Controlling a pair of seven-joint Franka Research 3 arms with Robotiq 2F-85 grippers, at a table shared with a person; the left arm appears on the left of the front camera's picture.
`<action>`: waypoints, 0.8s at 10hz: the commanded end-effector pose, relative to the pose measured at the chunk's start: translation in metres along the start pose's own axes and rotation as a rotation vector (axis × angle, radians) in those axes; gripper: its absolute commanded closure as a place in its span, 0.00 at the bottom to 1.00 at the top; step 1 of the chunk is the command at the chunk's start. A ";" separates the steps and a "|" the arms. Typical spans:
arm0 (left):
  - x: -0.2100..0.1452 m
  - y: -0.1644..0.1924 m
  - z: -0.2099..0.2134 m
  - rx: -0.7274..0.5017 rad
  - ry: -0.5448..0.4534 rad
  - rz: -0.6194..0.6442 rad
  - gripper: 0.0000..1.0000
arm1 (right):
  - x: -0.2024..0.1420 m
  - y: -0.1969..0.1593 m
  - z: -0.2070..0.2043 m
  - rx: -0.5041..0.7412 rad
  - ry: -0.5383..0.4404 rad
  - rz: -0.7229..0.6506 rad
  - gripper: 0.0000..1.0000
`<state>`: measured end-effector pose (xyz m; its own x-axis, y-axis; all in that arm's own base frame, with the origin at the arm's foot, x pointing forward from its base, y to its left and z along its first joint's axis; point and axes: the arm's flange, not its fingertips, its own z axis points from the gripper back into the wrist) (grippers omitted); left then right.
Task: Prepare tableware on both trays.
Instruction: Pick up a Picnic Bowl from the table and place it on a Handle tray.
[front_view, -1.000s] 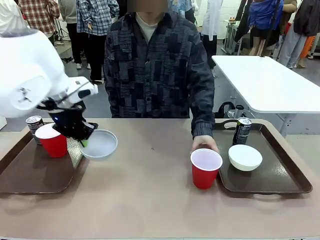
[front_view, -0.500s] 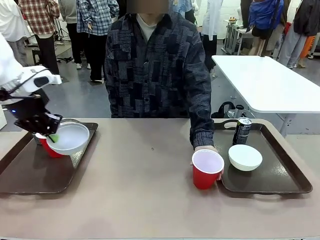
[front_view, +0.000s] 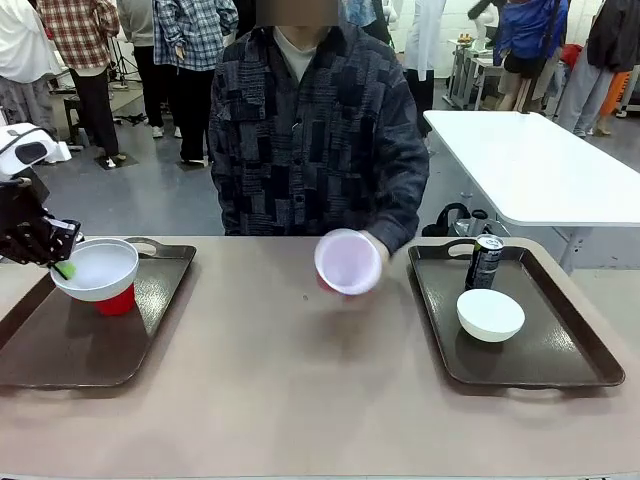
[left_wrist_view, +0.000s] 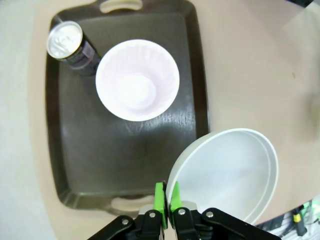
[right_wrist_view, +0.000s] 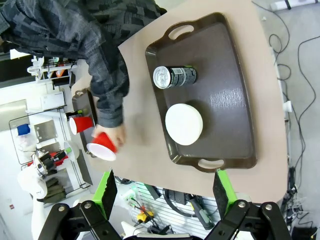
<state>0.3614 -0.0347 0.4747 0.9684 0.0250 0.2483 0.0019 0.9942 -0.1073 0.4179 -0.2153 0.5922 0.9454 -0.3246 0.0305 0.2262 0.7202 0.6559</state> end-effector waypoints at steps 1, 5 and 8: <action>-0.032 0.013 -0.038 -0.015 0.044 -0.023 1.00 | 0.000 0.001 -0.001 -0.002 -0.013 0.000 0.00; -0.047 0.026 -0.091 0.011 0.112 0.006 1.00 | 0.000 0.001 -0.001 -0.002 -0.013 0.000 0.00; -0.060 0.027 -0.118 0.028 0.181 0.010 1.00 | 0.000 0.001 -0.001 -0.002 -0.013 0.000 0.00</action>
<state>0.3927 -0.0282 0.3819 0.9980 0.0302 0.0550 -0.0250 0.9954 -0.0920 0.4179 -0.2153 0.5923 0.9453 -0.3246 0.0307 0.2261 0.7203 0.6558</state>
